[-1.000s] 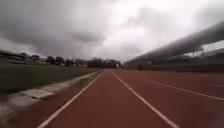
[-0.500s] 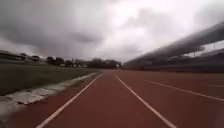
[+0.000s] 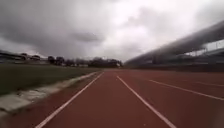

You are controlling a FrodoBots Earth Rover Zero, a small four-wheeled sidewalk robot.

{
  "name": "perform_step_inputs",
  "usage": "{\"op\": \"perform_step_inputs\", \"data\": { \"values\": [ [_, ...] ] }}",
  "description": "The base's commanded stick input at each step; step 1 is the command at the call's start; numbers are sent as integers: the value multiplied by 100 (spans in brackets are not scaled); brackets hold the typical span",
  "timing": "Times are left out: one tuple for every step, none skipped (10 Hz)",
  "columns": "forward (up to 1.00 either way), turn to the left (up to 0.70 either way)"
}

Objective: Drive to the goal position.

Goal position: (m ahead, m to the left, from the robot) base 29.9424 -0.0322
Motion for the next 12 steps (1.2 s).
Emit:
{"op": "perform_step_inputs", "data": {
  "values": [
    [70,2],
    [70,1],
    [70,2],
    [70,4],
    [70,-31],
    [70,-24],
    [70,-10],
    [70,-1],
    [70,4],
    [70,6],
    [70,0],
    [70,0]
  ]
}}
